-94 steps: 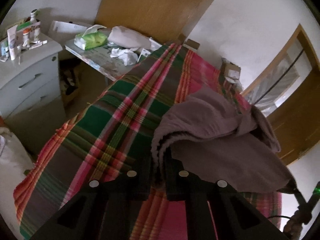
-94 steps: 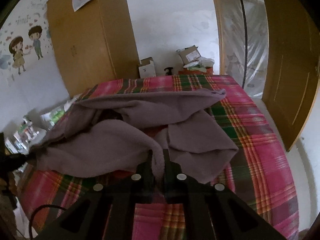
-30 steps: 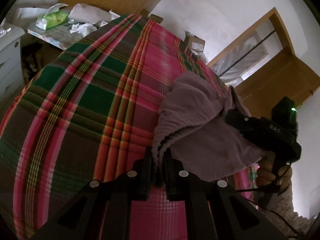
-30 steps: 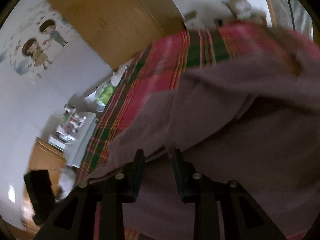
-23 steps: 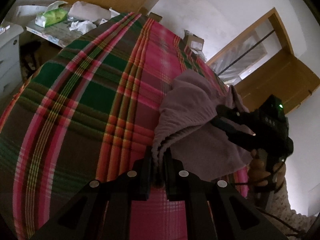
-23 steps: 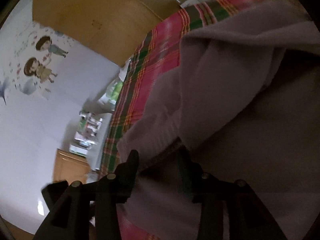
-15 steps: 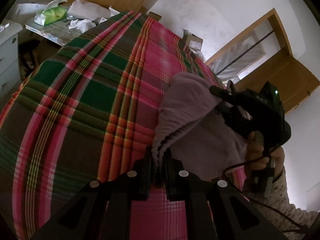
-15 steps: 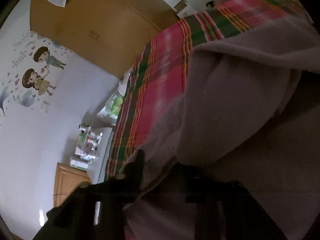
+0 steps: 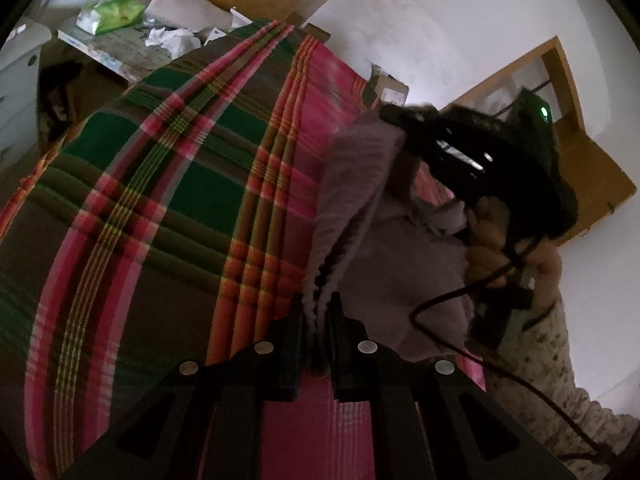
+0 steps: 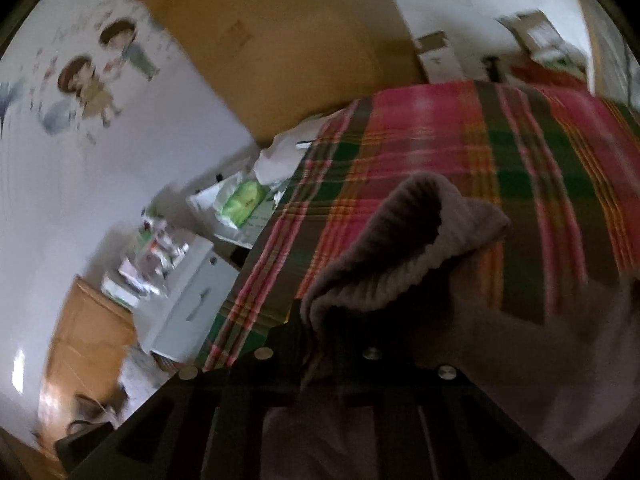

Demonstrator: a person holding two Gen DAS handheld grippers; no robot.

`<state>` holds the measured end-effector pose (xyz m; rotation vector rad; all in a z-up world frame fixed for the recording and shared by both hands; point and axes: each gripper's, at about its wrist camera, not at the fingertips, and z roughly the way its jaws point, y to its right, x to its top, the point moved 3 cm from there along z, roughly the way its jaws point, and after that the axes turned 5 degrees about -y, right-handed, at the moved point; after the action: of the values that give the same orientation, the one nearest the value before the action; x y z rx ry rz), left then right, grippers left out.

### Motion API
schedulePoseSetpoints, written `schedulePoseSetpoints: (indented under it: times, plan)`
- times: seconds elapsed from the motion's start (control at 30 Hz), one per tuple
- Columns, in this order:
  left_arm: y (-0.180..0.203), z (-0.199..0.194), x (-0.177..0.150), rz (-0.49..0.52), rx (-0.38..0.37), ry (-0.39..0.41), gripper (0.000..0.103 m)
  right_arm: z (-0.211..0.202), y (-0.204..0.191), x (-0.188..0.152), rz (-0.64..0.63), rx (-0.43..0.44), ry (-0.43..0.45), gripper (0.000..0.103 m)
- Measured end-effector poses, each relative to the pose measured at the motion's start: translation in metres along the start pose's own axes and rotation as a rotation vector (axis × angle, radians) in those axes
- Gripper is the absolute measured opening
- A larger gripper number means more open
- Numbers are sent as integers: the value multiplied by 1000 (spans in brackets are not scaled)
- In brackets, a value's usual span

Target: Fold clothes

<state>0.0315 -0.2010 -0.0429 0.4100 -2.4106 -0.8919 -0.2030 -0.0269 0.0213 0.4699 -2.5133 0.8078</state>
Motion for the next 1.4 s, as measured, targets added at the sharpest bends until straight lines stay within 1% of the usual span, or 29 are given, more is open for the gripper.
schedulePoseSetpoints:
  times: [0.07, 0.3, 0.5, 0.57, 0.7, 0.77, 0.87, 0.93, 1.03, 1.07, 1.27, 1.33, 1.4]
  plan:
    - [-1, 0, 2, -8, -1, 4, 11, 10, -8, 7, -34, -7, -23, 12]
    - [-9, 3, 12, -53, -17, 9, 11, 48, -24, 20, -88, -58, -102, 12]
    - [-19, -4, 15, -83, -11, 27, 11, 63, -48, 26, -168, -80, -125, 12]
    - [-23, -10, 17, -93, 0, 48, 11, 69, -57, 30, -186, -77, -133, 12]
    - [-33, -19, 18, -118, 17, 78, 11, 88, -66, 35, -185, -80, -171, 12]
    - [-36, -17, 17, -136, 19, 69, 11, 99, -69, 32, -194, -89, -200, 12]
    - [-35, -15, 19, -138, 21, 62, 11, 110, -67, 28, -199, -98, -251, 16]
    - [-35, -14, 19, -139, 24, 57, 11, 104, -64, 30, -190, -93, -257, 17]
    - [-39, -18, 17, -148, 24, 55, 11, 88, -62, 36, -182, -91, -239, 25]
    - [-42, -21, 16, -152, 22, 56, 11, 79, -62, 39, -193, -91, -219, 28]
    - [-41, -28, 13, -148, 44, 56, 11, 17, -46, 44, -200, -91, -160, 29]
    - [-40, -31, 11, -146, 48, 61, 11, -7, -36, 40, -207, -103, -137, 29]
    - [-39, -34, 10, -142, 53, 66, 11, -34, -24, 31, -220, -134, -107, 29]
